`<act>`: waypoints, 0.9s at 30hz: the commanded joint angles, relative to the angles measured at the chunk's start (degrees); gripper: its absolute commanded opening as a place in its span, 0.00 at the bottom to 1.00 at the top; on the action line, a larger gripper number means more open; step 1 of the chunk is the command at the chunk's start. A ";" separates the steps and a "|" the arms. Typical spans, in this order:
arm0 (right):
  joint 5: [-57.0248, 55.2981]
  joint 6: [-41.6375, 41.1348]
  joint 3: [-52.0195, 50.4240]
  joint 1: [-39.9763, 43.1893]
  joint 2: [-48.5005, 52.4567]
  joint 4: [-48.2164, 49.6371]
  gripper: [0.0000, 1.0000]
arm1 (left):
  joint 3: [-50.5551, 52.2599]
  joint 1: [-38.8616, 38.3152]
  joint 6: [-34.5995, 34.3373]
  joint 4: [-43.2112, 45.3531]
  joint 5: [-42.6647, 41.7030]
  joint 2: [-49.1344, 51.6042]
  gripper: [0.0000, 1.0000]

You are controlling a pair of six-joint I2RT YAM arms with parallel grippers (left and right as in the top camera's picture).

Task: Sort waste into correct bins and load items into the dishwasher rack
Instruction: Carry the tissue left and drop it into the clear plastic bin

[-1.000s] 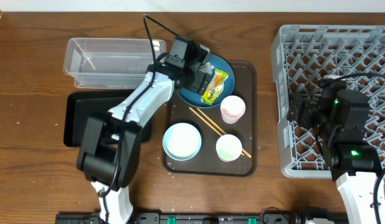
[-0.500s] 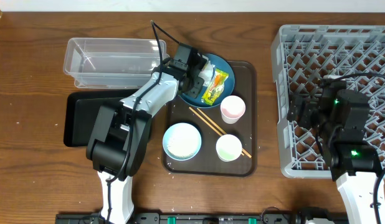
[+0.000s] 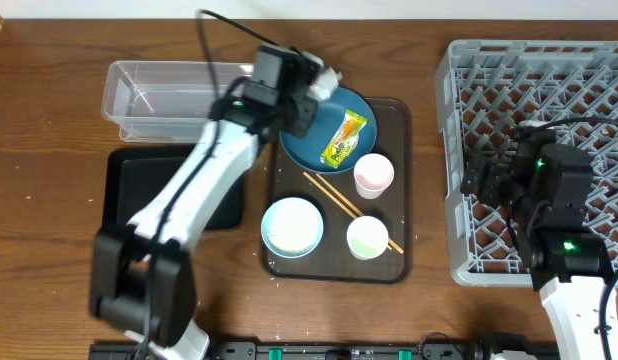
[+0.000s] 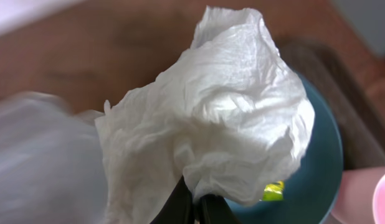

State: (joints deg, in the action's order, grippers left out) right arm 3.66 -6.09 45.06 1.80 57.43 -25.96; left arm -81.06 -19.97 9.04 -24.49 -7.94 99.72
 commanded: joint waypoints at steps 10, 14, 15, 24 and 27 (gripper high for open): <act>0.20 -0.66 1.40 -0.70 -0.15 -0.04 0.99 | -0.42 11.91 0.13 -5.77 5.01 -0.90 0.07; 0.20 -0.66 1.40 -0.70 -0.15 -0.04 0.99 | -0.11 13.97 0.15 -6.32 4.98 -0.24 0.34; 0.20 -0.66 1.40 -0.70 -0.15 -0.04 0.99 | -0.11 14.14 0.15 -6.10 4.98 -0.24 0.54; 0.17 -0.66 1.40 -0.70 -0.13 -0.02 0.99 | -0.17 10.34 -0.70 -3.69 -12.59 -0.44 0.71; 0.17 -0.66 1.40 -0.70 -0.13 -0.02 0.99 | -0.15 6.54 -0.63 -3.67 -14.29 0.24 0.71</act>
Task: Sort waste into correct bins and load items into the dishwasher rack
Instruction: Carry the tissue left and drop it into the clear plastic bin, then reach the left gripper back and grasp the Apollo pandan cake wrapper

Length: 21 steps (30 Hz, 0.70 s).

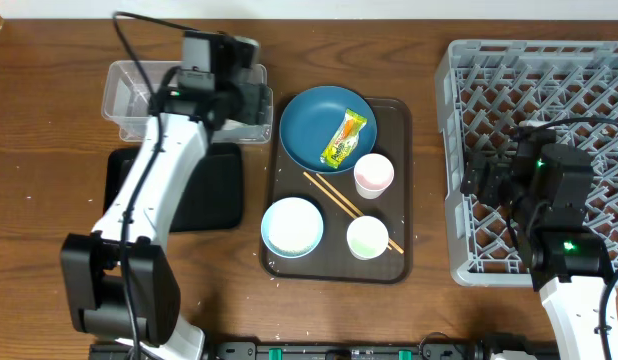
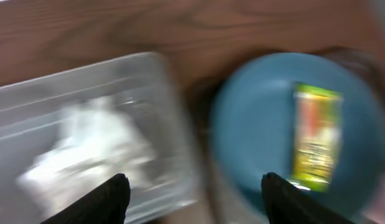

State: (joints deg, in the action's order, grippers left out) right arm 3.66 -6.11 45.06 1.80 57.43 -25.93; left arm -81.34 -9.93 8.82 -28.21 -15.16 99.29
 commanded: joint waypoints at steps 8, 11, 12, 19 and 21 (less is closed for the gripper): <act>0.20 -0.63 1.40 -0.70 -0.13 -0.07 0.99 | 0.13 -11.45 -0.02 2.89 -6.67 8.33 0.71; 0.20 -0.63 1.40 -0.70 -0.13 -0.07 0.99 | 0.13 -12.79 -0.02 4.85 -6.67 12.20 0.71; 0.20 -0.63 1.40 -0.70 -0.13 -0.07 0.99 | 0.13 -13.03 -0.02 5.38 -6.67 13.27 0.71; 0.20 -0.63 1.40 -0.70 -0.13 -0.09 0.99 | 0.13 -14.45 -0.02 8.24 -6.67 19.50 0.70; 0.17 -0.63 1.40 -0.70 -0.13 -0.09 0.99 | 0.13 -14.64 -0.02 8.22 -6.67 20.41 0.64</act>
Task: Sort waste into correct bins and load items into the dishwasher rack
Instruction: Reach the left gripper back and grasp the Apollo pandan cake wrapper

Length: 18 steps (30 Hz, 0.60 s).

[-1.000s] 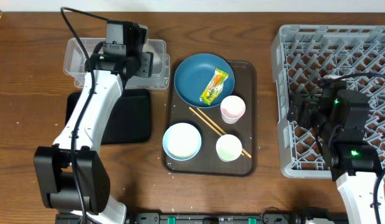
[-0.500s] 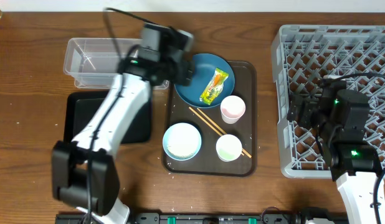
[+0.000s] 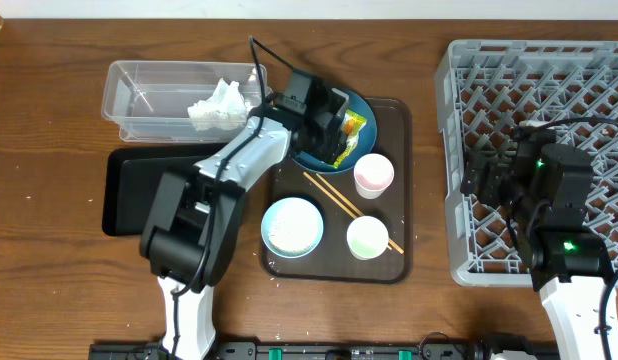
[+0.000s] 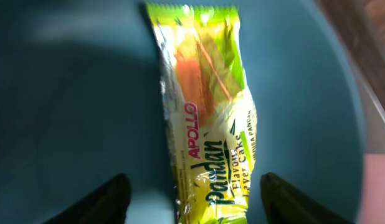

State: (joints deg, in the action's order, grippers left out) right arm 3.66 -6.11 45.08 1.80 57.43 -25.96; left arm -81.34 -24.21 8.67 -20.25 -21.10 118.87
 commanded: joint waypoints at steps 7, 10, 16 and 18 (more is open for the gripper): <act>0.20 -0.66 1.38 -0.70 -0.13 -0.04 0.99 | 0.11 -0.42 0.11 -0.17 -0.74 1.44 0.19; 0.20 -0.66 1.38 -0.70 -0.13 -0.09 0.99 | 0.11 -0.42 0.09 -0.37 -0.72 1.36 0.06; 0.17 -0.63 1.38 -0.70 -0.15 -0.22 0.99 | 0.11 -0.11 0.07 -0.92 1.64 -1.88 0.06; 0.17 -0.63 1.38 -0.70 -0.15 -0.20 0.99 | 0.11 0.00 0.11 -0.83 2.54 -3.76 0.06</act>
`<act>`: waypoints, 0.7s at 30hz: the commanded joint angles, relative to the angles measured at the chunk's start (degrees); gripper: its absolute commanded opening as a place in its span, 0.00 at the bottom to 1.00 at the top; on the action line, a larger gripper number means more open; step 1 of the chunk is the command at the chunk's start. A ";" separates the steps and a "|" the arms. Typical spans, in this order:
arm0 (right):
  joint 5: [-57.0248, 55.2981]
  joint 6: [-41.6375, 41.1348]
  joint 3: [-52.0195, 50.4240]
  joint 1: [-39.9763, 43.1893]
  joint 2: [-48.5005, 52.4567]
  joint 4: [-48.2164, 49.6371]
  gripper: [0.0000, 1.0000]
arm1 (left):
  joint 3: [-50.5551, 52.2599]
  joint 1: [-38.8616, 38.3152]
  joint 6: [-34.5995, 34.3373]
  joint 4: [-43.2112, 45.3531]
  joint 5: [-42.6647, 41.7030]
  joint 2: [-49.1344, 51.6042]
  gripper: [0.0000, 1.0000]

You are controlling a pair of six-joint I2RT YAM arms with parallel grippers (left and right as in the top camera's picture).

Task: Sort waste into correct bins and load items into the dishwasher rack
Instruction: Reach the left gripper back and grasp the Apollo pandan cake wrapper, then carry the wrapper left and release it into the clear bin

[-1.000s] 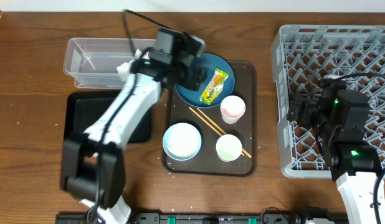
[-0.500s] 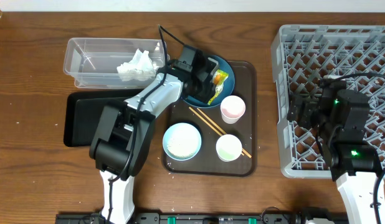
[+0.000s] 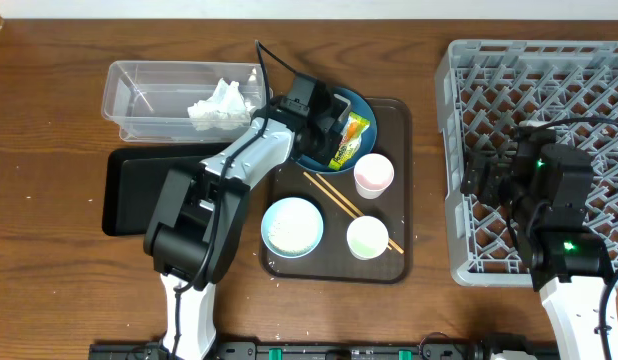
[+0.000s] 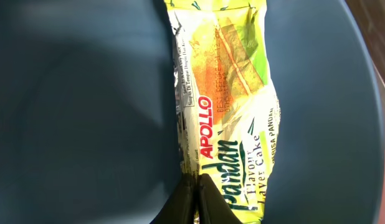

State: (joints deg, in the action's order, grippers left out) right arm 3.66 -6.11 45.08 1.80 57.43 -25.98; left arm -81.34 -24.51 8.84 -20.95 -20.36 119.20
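Observation:
A yellow-green snack wrapper (image 4: 230, 106) lies on the blue plate (image 4: 80, 112). My left gripper (image 4: 197, 182) is shut, its tips pinching the wrapper's left edge. From overhead the left gripper (image 3: 331, 118) sits over the plate (image 3: 307, 158), with the wrapper (image 3: 351, 138) partly showing beside it. A crumpled white tissue (image 3: 219, 101) lies in the clear bin (image 3: 139, 95). My right gripper (image 3: 481, 178) hovers over the left part of the grey dishwasher rack (image 3: 549, 80); its jaws are too dark to read.
The brown tray (image 3: 399, 130) also carries a pink cup (image 3: 374, 175), a white bowl (image 3: 292, 226), a green cup (image 3: 367, 237) and chopsticks (image 3: 339, 198). A black bin (image 3: 124, 195) lies in front of the clear bin.
My left gripper, which stood open over the wrapper on the plate, is now lower and shut on the wrapper's edge. The right arm has not moved.
My left gripper first held the white tissue near the plate. Then it was open over the clear bin with the tissue lying inside. Then it stood open over the snack wrapper on the plate, and now it is shut on that wrapper.

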 commanded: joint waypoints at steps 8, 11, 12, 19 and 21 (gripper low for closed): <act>0.17 -0.63 1.38 -0.70 -0.15 -0.22 0.99 | 0.11 0.22 -0.11 -1.90 1.79 -5.77 0.06; 0.17 -0.63 1.38 -0.70 -0.15 -0.20 0.99 | 0.11 0.57 -0.11 -2.01 3.87 -6.51 0.06; 0.15 -0.63 1.38 -0.70 -0.15 -0.22 0.99 | 0.11 0.79 -0.11 -2.10 5.31 -7.08 0.06; -0.46 -0.48 1.38 -0.70 -0.13 -0.20 0.99 | 0.11 5.70 -0.07 -2.99 13.68 -15.10 0.06; -0.44 -0.48 1.38 -0.70 -0.13 -0.20 0.99 | 0.11 8.31 -0.07 -3.41 13.79 -17.55 0.06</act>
State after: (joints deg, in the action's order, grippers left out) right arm 3.60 -6.09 45.08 1.80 57.43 -26.02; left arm -81.23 -19.75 8.84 -23.99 -10.35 106.78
